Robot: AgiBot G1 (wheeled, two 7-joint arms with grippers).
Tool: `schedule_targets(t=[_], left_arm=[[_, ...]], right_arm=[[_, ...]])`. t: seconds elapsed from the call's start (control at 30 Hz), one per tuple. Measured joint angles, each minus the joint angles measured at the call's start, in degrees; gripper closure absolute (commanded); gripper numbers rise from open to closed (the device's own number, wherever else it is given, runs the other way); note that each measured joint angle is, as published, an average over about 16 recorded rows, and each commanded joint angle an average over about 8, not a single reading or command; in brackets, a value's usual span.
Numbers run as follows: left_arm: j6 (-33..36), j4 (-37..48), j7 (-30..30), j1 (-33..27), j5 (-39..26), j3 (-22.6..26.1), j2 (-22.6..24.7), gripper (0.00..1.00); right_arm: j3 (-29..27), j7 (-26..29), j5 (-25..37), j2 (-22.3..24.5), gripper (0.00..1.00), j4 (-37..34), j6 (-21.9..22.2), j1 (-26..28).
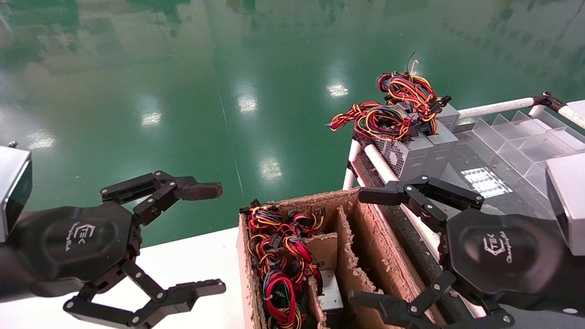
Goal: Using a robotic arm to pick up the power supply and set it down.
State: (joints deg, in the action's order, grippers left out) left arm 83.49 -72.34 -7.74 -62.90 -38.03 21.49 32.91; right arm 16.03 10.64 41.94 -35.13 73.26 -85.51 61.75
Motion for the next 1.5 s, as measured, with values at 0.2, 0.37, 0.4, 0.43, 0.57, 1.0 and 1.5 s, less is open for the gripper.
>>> schedule_targets(t=[0.2,0.37,0.4,0.43,0.57,1.0,1.5], left_arm=[[0.00,0.00,0.00,0.00,0.00,0.00,0.00,0.56],[0.00,0.00,0.00,0.00,0.00,0.00,0.00,1.00],[0.00,0.00,0.00,0.00,0.00,0.00,0.00,1.00],[0.00,0.00,0.00,0.00,0.00,0.00,0.00,1.00],[0.00,0.00,0.00,0.00,0.00,0.00,0.00,1.00],[0.00,0.00,0.00,0.00,0.00,0.00,0.00,1.00],[0.00,0.00,0.00,0.00,0.00,0.00,0.00,1.00]], right_arm=[[0.00,0.00,0.00,0.00,0.00,0.00,0.00,0.00],[0.00,0.00,0.00,0.00,0.00,0.00,0.00,0.00],[0.00,0.00,0.00,0.00,0.00,0.00,0.00,0.00],[0.00,0.00,0.00,0.00,0.00,0.00,0.00,0.00],[0.00,0.00,0.00,0.00,0.00,0.00,0.00,0.00],[0.00,0.00,0.00,0.00,0.00,0.00,0.00,0.00],[0.00,0.00,0.00,0.00,0.00,0.00,0.00,0.00]])
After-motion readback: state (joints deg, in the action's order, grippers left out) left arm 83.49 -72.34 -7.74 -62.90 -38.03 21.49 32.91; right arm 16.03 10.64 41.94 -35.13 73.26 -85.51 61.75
